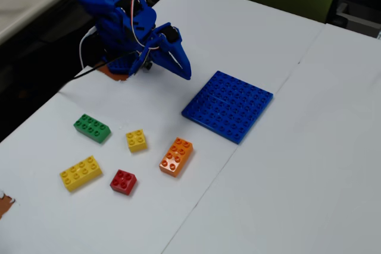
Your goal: Pick up the 2x2 yellow block and go up the 8x8 blue block.
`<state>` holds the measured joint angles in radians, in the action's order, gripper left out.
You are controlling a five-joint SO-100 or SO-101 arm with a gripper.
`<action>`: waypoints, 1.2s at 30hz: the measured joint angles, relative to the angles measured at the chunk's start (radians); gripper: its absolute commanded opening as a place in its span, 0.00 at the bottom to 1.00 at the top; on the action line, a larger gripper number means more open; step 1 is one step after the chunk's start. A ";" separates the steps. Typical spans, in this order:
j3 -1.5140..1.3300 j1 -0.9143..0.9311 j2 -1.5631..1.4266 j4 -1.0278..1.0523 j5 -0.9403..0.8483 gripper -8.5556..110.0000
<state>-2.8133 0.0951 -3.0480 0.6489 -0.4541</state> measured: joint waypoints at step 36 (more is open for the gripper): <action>1.706 0.377 1.356 0.999 -0.904 0.07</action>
<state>-1.1075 0.4725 -1.6920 1.6475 -1.3576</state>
